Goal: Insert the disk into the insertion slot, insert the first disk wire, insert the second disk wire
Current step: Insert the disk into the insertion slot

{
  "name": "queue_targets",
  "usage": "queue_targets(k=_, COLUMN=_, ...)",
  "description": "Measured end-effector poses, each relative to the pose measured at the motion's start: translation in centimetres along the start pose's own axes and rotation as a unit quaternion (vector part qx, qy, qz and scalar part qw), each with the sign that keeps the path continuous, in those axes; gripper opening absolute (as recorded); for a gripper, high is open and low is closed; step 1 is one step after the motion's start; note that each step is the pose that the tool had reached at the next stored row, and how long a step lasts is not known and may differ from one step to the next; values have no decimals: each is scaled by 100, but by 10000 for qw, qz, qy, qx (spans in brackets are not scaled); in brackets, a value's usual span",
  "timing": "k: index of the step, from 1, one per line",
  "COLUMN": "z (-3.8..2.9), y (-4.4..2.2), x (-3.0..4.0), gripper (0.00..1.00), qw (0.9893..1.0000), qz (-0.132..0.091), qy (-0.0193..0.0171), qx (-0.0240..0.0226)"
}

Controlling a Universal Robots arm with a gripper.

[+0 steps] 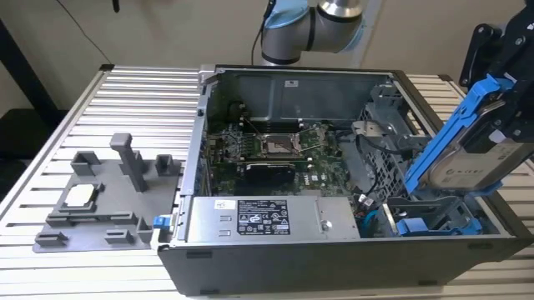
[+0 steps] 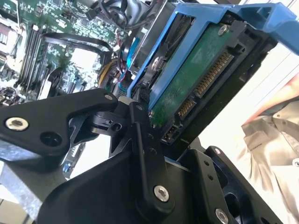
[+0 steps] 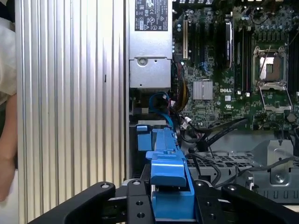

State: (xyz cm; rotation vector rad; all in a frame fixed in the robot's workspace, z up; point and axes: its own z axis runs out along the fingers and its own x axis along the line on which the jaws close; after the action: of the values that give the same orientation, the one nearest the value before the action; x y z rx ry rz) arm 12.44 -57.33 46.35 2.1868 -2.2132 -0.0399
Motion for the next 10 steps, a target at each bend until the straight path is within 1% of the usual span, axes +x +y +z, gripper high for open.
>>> queue_targets(k=10, z=107, y=-16, x=0, gripper=33, qw=10000, qz=0, qy=0, qx=-5)
